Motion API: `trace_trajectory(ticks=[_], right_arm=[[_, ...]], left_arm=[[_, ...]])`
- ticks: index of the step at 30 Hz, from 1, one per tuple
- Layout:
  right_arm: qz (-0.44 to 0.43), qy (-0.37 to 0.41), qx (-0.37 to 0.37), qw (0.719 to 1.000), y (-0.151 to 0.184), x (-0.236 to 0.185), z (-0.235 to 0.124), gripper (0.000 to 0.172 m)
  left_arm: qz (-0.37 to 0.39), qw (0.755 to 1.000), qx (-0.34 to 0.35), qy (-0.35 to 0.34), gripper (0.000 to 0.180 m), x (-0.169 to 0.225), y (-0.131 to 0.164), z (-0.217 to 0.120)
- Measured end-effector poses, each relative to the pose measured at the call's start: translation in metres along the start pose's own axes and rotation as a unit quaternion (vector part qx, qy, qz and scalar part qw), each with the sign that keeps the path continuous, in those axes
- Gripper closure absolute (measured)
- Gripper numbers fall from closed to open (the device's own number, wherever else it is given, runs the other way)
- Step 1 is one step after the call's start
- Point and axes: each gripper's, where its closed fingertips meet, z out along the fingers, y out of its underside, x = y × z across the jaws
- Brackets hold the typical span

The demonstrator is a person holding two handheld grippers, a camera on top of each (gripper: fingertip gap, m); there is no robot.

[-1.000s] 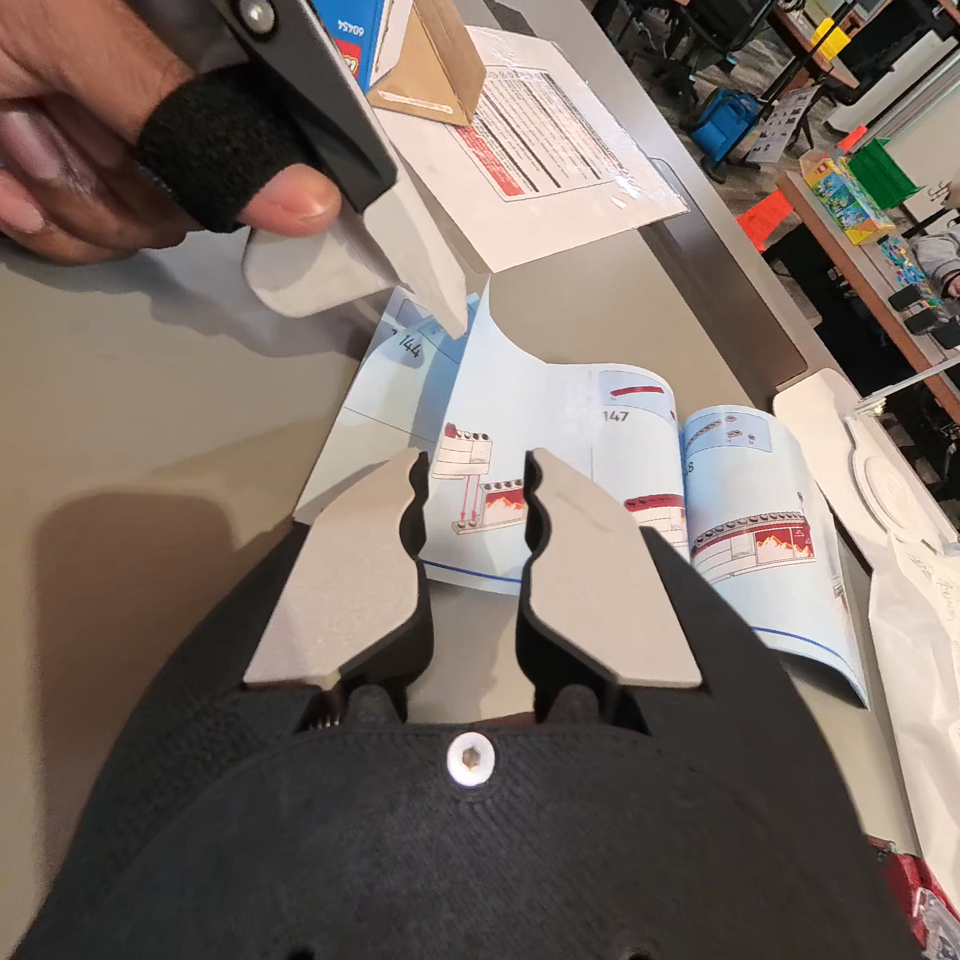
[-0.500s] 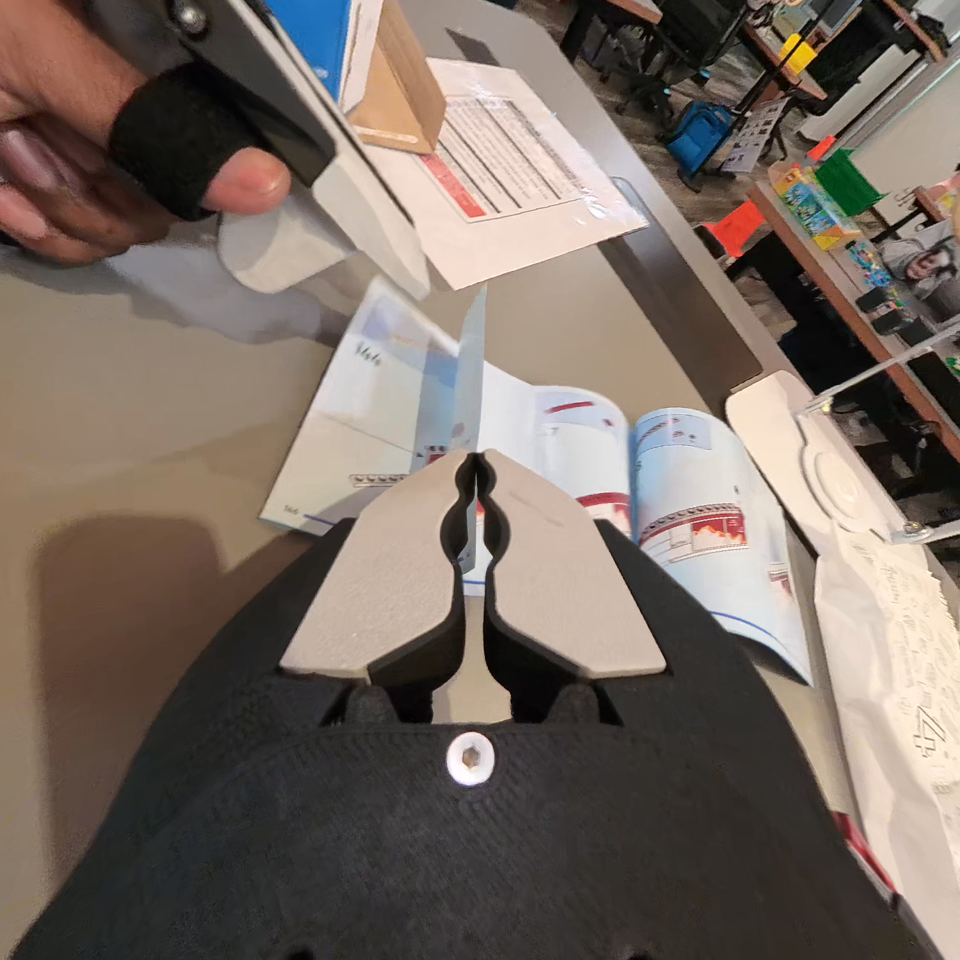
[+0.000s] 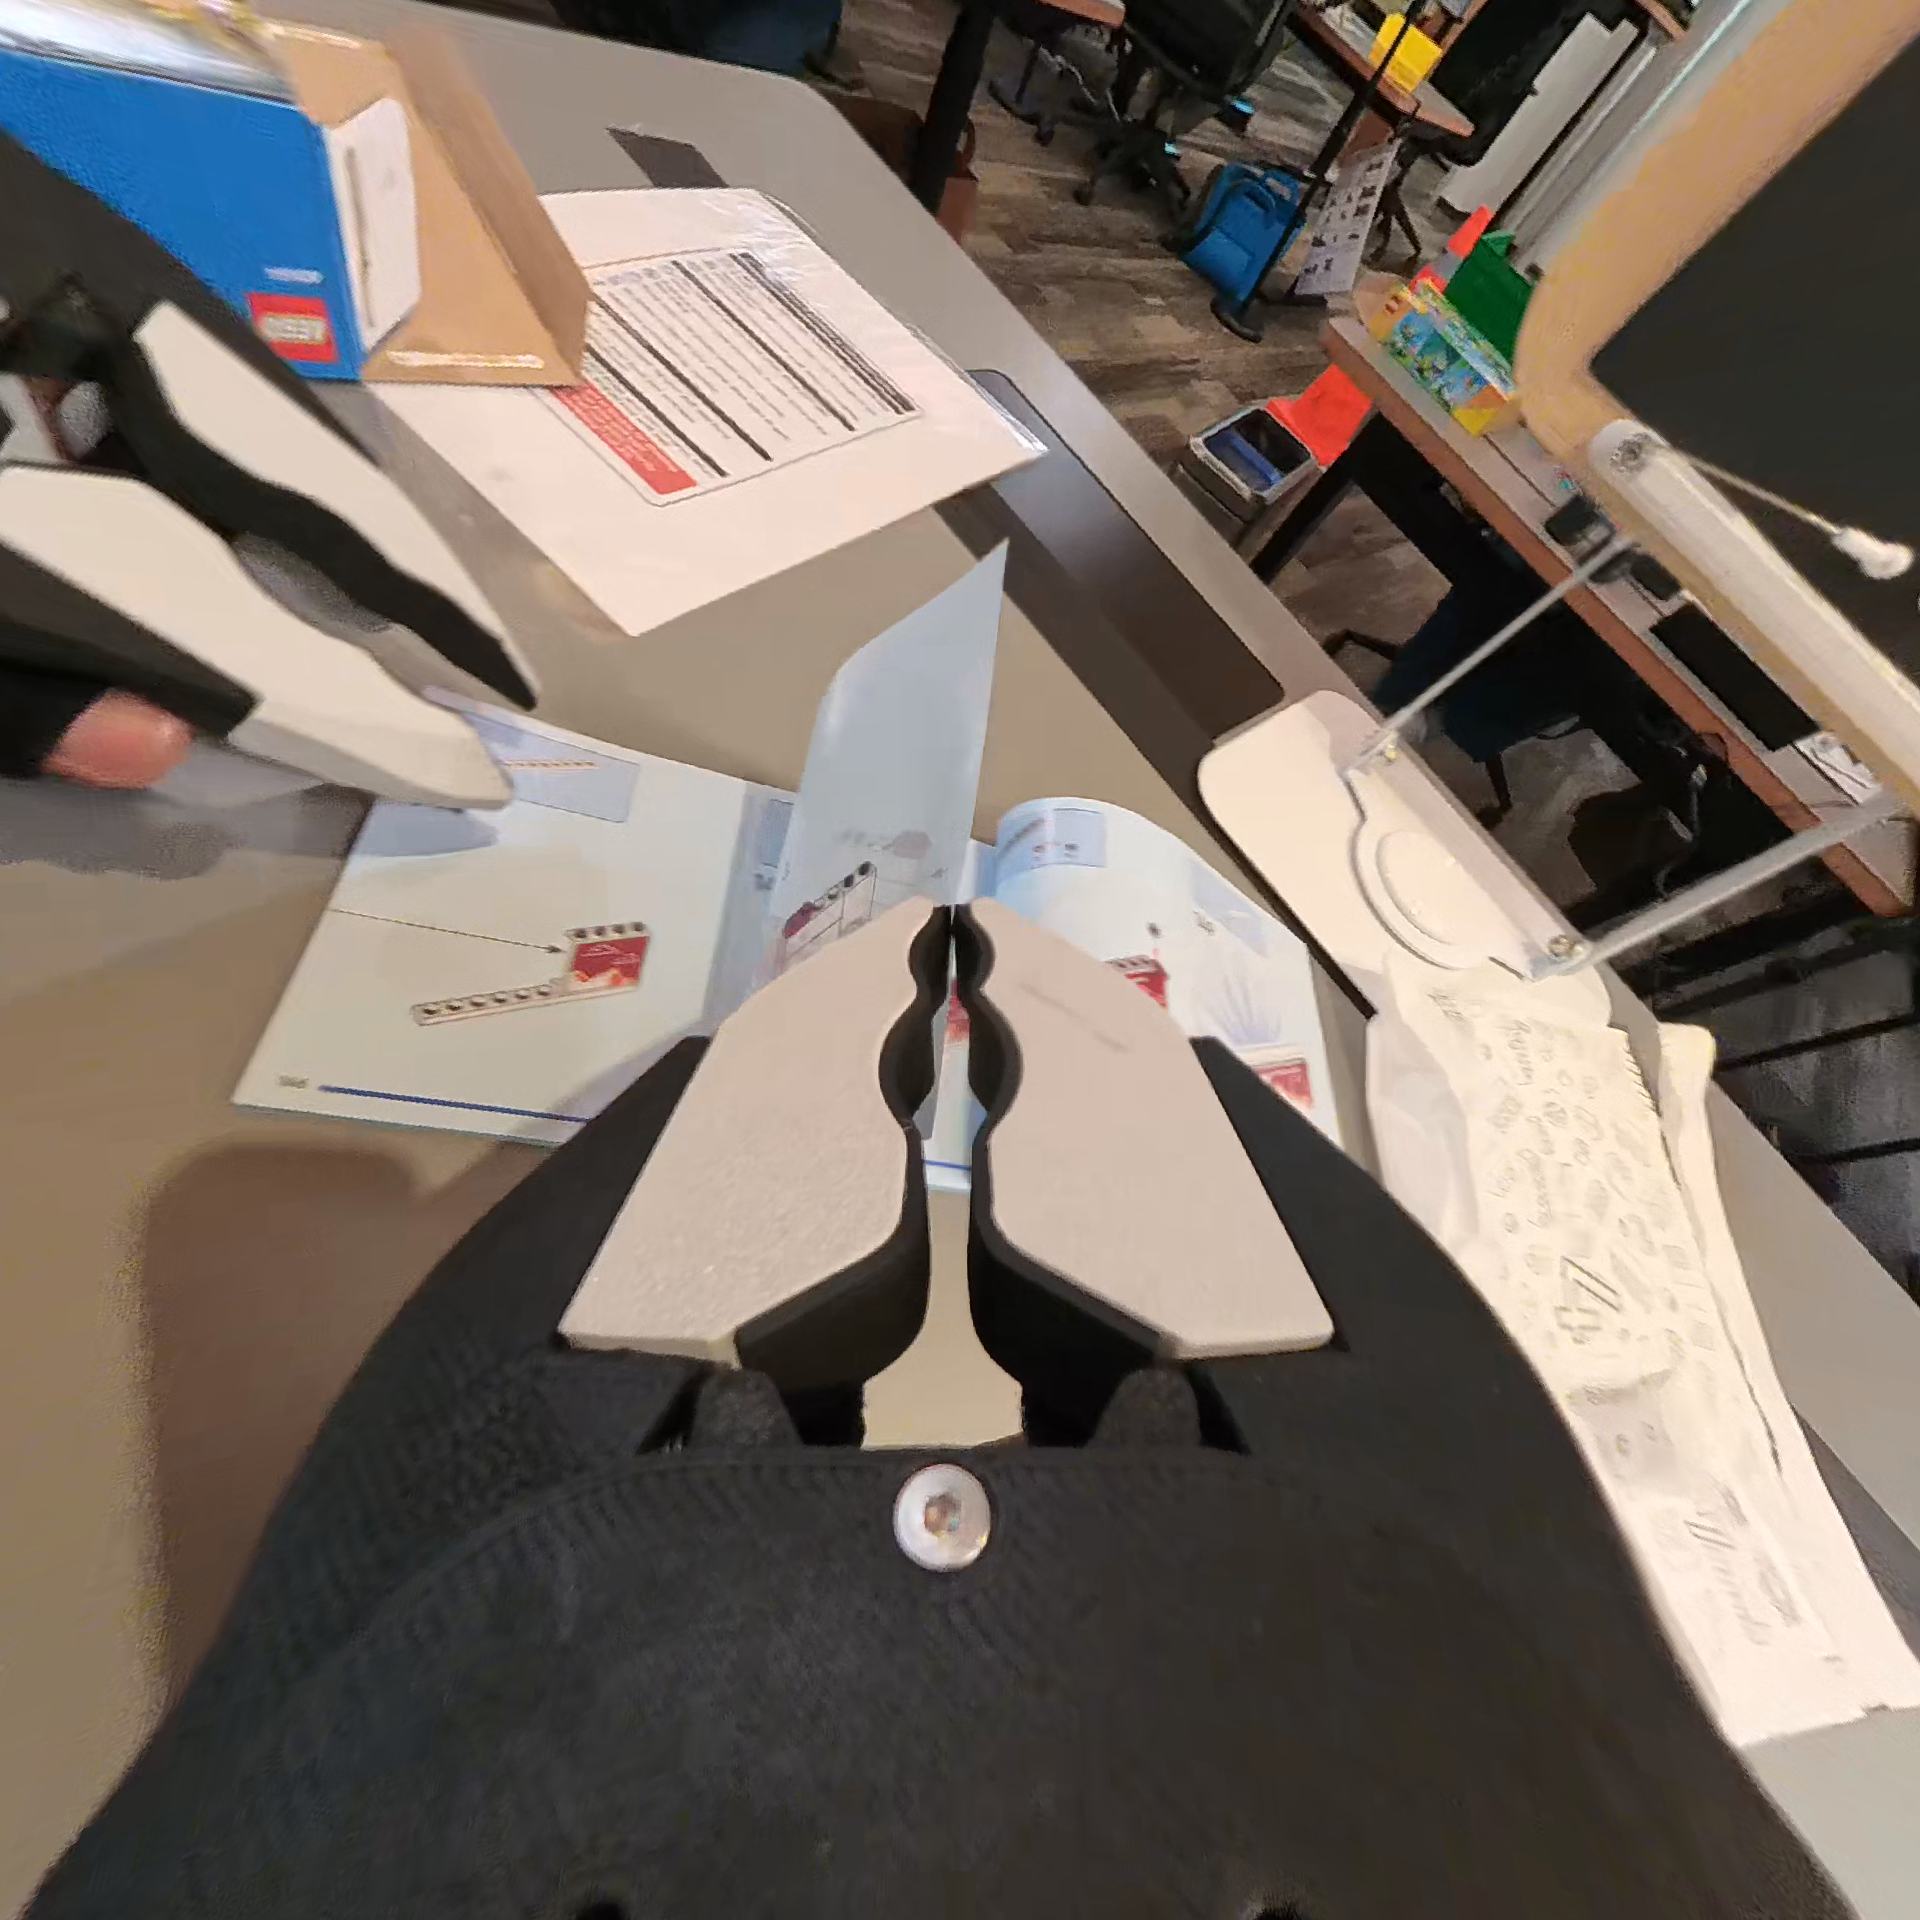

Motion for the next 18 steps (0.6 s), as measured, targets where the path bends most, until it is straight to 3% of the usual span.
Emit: trace_trajectory(ticks=[5, 12, 18], right_arm=[[0.037, 0.042, -0.026, 0.998, 0.010, 0.049, -0.005, 0.170], [0.029, 0.193, -0.114, 0.974, 0.057, 0.131, -0.007, 0.154], [0.031, 0.191, -0.092, 0.977, 0.048, 0.129, -0.014, 0.149]], left_arm=[[0.016, 1.000, -0.006, -0.011, 0.149, 0.000, 0.004, 0.004], [0.025, 1.000, -0.011, -0.015, 0.149, 0.001, 0.007, 0.005], [0.038, 0.999, -0.002, -0.009, 0.153, 0.013, -0.002, 0.011]])
